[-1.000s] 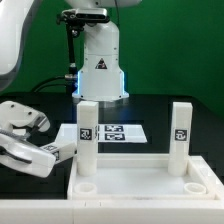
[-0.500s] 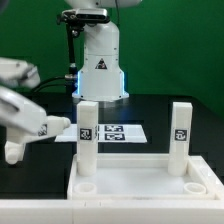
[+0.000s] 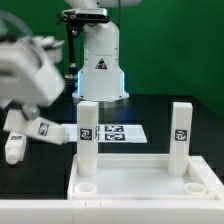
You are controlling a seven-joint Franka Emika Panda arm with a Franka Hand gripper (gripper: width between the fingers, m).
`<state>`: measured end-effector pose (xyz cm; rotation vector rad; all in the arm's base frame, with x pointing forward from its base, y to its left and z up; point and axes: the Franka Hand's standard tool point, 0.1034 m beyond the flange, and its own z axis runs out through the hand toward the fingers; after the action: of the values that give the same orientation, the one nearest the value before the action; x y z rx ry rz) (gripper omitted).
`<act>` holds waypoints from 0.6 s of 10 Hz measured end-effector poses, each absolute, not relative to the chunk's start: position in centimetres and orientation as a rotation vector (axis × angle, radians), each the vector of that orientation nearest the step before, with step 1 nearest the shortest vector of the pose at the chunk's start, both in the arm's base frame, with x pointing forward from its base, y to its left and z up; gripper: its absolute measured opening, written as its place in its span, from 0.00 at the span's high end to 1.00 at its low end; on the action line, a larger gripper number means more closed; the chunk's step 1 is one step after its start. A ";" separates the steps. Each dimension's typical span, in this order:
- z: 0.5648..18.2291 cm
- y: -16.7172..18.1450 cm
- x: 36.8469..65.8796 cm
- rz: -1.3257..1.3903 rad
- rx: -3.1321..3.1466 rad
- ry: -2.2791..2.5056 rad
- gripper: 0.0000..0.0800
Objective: Assemble desk
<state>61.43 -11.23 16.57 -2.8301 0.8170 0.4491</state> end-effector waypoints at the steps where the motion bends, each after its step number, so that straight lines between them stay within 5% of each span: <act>1: 18.6 -8.6 62.2 0.292 -2.880 0.771 0.64; 6: 19.0 -5.8 63.9 -0.244 -2.974 0.735 0.64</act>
Offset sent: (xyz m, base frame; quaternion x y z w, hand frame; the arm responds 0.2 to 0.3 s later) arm 0.0000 0.0000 0.0000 0.0000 0.1938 0.0000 0.9810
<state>63.94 -5.82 18.98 -2.9740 0.7351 -0.2437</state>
